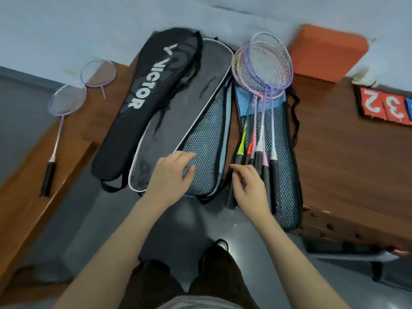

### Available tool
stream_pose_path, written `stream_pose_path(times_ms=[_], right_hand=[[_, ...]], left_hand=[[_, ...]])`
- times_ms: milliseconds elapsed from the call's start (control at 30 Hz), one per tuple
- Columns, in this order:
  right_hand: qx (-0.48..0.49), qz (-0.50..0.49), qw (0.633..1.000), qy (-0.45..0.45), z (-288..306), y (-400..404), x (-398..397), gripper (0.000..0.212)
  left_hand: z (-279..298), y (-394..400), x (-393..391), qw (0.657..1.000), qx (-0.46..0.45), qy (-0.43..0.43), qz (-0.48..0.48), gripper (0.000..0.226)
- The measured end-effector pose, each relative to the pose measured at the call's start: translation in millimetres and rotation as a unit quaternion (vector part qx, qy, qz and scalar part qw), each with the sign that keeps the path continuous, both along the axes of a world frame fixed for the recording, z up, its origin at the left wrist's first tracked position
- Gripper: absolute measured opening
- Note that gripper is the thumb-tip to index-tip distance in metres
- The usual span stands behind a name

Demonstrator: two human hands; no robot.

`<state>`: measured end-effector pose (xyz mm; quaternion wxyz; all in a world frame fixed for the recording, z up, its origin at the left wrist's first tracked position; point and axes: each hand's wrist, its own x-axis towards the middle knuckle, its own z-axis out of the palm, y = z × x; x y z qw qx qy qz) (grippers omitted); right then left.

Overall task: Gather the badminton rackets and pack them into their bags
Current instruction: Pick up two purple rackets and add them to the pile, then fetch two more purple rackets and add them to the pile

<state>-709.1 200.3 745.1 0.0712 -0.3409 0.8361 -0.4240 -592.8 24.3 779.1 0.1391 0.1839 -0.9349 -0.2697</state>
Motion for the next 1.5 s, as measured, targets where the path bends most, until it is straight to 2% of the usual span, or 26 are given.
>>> stream_pose_path(times_ms=[167,267,333,467,567,667,800,967,1100,1233,1400,1500], right_hand=[[0.046,0.072,0.996,-0.015,-11.7,-70.6,87.8,0.024],[0.065,0.076,0.992,-0.080,-33.8,-113.6,152.2,0.024],[0.084,0.071,0.984,-0.143,-50.5,-140.0,193.8,0.023],[0.189,0.055,0.950,-0.243,-81.9,-191.9,253.1,0.025],[0.257,0.057,0.927,-0.268,-94.7,-224.8,274.7,0.026],[0.305,0.092,0.911,-0.261,-98.7,-253.9,288.1,0.027],[0.348,0.110,0.892,-0.265,-109.9,-295.0,297.6,0.030],[0.313,0.142,0.899,-0.273,-115.9,-378.4,297.1,0.027],[0.277,0.144,0.903,-0.294,-115.9,-450.2,284.8,0.026],[0.240,0.120,0.919,-0.290,-118.5,-511.8,259.8,0.029],[0.232,0.093,0.942,-0.225,-137.9,-576.0,218.1,0.031],[0.252,0.124,0.948,-0.147,-157.2,-606.2,197.7,0.032]], left_hand=[[-34.8,-65.2,119.7,0.991,0.095,-0.023,0.092,0.034],[-60.3,-105.9,199.7,0.975,0.154,-0.054,0.152,0.029],[-75.3,-131.1,250.6,0.956,0.200,-0.101,0.190,0.031],[-104.0,-174.4,337.0,0.906,0.261,-0.204,0.264,0.032],[-124.2,-200.7,386.9,0.869,0.290,-0.270,0.297,0.035],[-136.1,-223.8,419.6,0.839,0.311,-0.302,0.329,0.036],[-142.5,-254.8,432.2,0.811,0.343,-0.297,0.369,0.036],[-145.4,-314.1,423.4,0.795,0.357,-0.285,0.399,0.035],[-136.5,-369.6,398.6,0.805,0.336,-0.259,0.415,0.037],[-132.9,-427.3,358.8,0.844,0.285,-0.224,0.395,0.035],[-161.6,-494.1,300.5,0.888,0.249,-0.215,0.322,0.035],[-198.7,-529.2,266.3,0.895,0.226,-0.267,0.277,0.040]])
